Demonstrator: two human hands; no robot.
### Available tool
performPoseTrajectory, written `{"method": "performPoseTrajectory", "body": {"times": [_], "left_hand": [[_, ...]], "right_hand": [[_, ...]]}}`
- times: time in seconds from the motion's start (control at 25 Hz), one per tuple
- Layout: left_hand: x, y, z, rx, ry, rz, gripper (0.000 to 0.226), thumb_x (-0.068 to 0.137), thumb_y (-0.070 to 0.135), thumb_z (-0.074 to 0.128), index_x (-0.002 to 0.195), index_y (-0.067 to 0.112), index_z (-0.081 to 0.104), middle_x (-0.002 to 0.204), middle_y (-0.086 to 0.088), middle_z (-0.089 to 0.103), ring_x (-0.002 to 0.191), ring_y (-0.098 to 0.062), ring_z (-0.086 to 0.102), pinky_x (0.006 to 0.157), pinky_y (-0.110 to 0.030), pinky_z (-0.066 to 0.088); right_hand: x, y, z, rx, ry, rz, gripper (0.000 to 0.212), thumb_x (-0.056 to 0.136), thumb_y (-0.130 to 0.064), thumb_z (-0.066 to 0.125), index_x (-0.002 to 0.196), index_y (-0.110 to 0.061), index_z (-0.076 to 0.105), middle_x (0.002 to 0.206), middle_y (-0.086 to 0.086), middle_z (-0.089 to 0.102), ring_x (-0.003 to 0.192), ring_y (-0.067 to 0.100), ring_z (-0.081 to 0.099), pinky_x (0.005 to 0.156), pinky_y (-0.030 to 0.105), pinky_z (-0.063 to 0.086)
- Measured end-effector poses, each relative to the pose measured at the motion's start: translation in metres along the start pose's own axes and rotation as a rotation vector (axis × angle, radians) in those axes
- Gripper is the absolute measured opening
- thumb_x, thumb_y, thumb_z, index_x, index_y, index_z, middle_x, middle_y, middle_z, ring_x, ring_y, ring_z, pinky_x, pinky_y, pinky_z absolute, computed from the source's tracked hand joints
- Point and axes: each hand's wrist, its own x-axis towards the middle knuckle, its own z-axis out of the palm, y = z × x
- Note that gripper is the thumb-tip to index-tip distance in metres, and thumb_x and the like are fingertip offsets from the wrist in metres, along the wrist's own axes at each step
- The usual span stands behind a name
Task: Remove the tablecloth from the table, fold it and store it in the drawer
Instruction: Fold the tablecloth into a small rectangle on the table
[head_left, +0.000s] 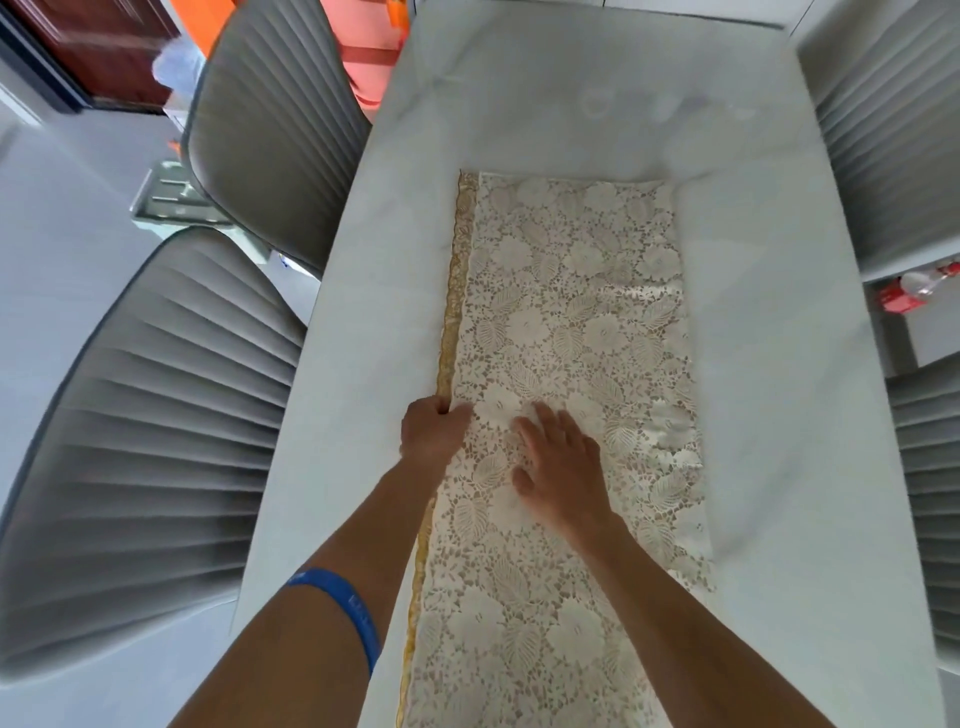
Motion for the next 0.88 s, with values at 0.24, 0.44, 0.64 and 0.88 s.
{"method": "performPoseTrajectory", "body": {"times": [0.24,0.44,0.64,0.88], "left_hand": [[-0.002,-0.019,-0.017,0.008,0.053,0.057,0.027,0.078,0.026,0.069,0.064,0.009,0.054,0.061,-0.002,0.051,0.055,-0.016,0.047,0.050,-0.026,0.040],[0.001,-0.023,-0.013,0.234,0.136,0.215,0.031,0.086,0.032,0.064,0.064,0.012,0.056,0.056,0.004,0.052,0.056,-0.018,0.052,0.051,-0.025,0.038],[-0.016,-0.028,-0.020,0.375,0.268,0.337,0.022,0.087,0.024,0.063,0.106,0.014,0.056,0.108,-0.009,0.058,0.097,-0.028,0.056,0.082,-0.040,0.049],[-0.123,-0.142,-0.018,0.993,-0.183,0.754,0.057,0.101,0.038,0.031,0.154,0.031,0.013,0.164,-0.001,0.002,0.151,-0.025,0.000,0.120,-0.049,0.015]], "right_hand": [[-0.009,0.003,0.000,-0.004,0.003,0.048,0.063,0.098,-0.042,0.046,0.152,-0.029,0.018,0.166,0.002,0.006,0.152,0.030,0.007,0.119,0.052,0.014],[-0.013,0.006,0.005,-0.006,0.028,0.065,0.067,0.099,-0.043,0.044,0.155,-0.028,0.011,0.166,0.005,-0.002,0.152,0.032,0.002,0.120,0.052,0.012],[-0.027,0.007,0.020,-0.020,-0.010,0.119,0.065,0.102,-0.046,0.031,0.156,-0.029,0.000,0.166,0.006,-0.008,0.151,0.035,-0.005,0.121,0.056,0.006],[-0.088,0.004,0.053,0.008,0.045,0.066,0.063,0.103,-0.048,0.028,0.157,-0.030,0.002,0.165,0.005,-0.009,0.151,0.033,-0.009,0.122,0.051,0.002]]}}
